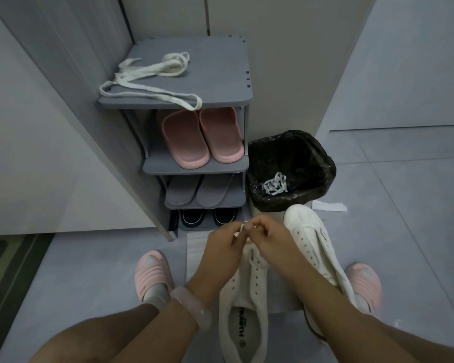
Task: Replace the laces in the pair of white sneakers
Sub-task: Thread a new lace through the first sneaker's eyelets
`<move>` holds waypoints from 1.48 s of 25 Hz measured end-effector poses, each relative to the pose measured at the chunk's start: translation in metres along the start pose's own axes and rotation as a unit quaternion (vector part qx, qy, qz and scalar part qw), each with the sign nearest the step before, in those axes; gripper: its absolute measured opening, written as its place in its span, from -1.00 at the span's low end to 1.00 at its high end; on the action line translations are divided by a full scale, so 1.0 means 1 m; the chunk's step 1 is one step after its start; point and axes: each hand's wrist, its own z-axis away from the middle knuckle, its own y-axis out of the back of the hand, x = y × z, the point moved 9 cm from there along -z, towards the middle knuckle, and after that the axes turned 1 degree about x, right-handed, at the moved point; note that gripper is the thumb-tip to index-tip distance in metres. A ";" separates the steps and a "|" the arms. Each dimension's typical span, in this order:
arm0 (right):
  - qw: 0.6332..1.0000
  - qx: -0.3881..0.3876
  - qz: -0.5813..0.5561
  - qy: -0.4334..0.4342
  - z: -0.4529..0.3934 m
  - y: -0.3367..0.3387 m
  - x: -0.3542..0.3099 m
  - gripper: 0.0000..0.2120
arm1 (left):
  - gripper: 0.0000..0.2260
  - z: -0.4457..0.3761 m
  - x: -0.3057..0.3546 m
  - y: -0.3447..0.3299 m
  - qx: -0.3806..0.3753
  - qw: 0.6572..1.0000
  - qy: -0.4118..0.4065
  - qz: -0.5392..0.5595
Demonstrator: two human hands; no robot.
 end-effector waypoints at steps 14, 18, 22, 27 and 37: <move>0.950 0.078 -0.288 -0.094 -0.003 0.016 0.014 -0.77 | -0.71 0.006 -0.001 -0.019 -0.064 0.964 0.169 0.193; 0.967 -0.006 -0.220 -0.130 0.007 -0.007 0.030 -0.76 | -0.73 0.004 -0.012 -0.015 -0.026 0.946 0.195 0.256; 0.988 0.006 -0.139 -0.072 0.003 -0.001 0.023 -0.75 | -0.69 0.003 -0.002 -0.019 -0.059 0.969 0.147 0.191; 0.991 -0.075 -0.097 -0.050 0.003 -0.013 0.013 -0.74 | -0.73 -0.001 0.003 -0.018 -0.079 0.992 0.084 0.053; 0.966 -0.049 -0.247 -0.060 0.000 -0.016 0.026 -0.71 | -0.63 0.000 0.006 -0.018 -0.076 0.993 0.064 0.068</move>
